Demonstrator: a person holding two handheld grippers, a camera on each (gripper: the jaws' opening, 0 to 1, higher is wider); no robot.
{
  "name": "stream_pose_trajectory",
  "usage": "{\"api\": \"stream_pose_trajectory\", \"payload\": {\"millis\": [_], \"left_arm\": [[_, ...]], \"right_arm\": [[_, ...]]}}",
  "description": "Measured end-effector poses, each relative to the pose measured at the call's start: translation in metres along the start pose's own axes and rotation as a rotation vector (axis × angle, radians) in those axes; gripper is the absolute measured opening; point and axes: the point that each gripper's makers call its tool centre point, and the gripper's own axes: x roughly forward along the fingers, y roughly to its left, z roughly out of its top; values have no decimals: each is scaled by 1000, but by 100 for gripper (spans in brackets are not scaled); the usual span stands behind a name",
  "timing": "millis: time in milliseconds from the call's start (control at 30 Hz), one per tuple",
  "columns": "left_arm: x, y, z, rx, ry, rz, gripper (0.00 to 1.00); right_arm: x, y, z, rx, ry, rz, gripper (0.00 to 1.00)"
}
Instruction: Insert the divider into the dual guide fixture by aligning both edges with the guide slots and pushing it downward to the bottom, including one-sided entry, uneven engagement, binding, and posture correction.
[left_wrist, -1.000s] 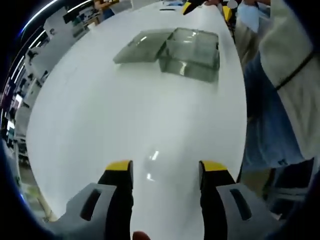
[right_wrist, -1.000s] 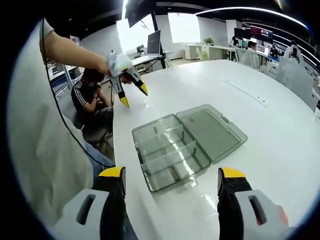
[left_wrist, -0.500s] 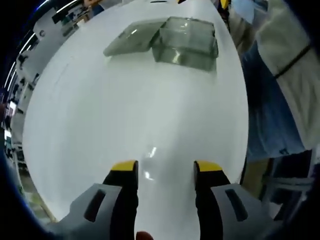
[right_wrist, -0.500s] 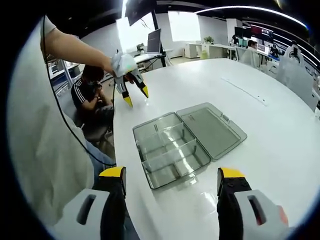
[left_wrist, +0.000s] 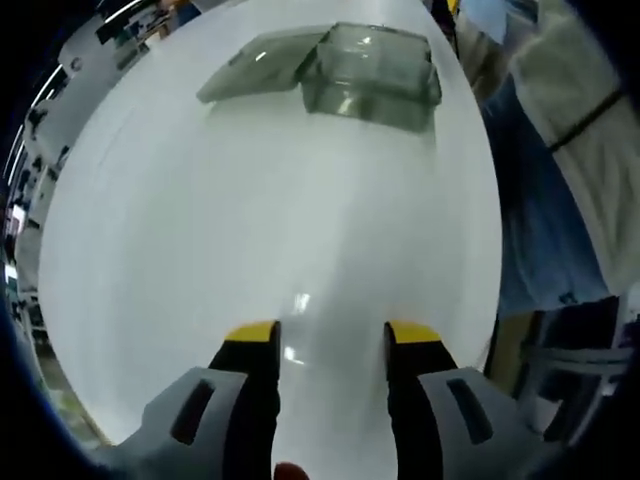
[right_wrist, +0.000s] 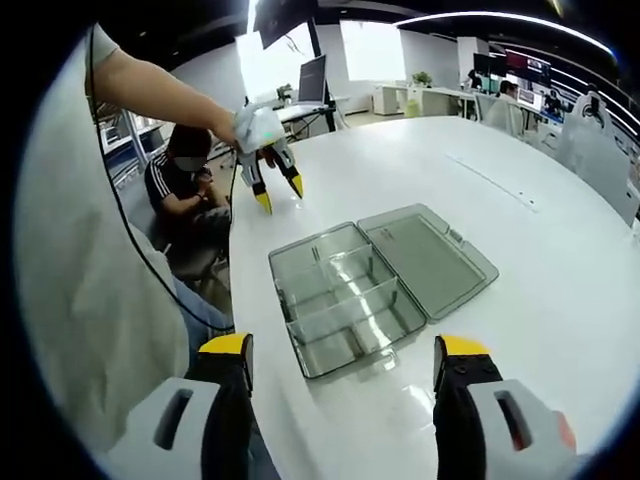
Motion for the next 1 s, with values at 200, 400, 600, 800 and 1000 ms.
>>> {"api": "stream_pose_trajectory", "payload": {"millis": [200, 400, 600, 800, 1000], "left_arm": [[2, 2, 0, 9, 10, -13, 37], [2, 3, -1, 39, 23, -20, 35], [2, 2, -1, 55, 21, -23, 33], [2, 1, -1, 67, 26, -28, 31], [2, 1, -1, 63, 30, -28, 30]], "right_arm": [[1, 1, 1, -8, 4, 3, 71], [2, 1, 1, -9, 2, 9, 71], [3, 0, 1, -9, 3, 9, 71], [3, 0, 3, -10, 1, 7, 71], [3, 1, 3, -11, 1, 8, 71]]}}
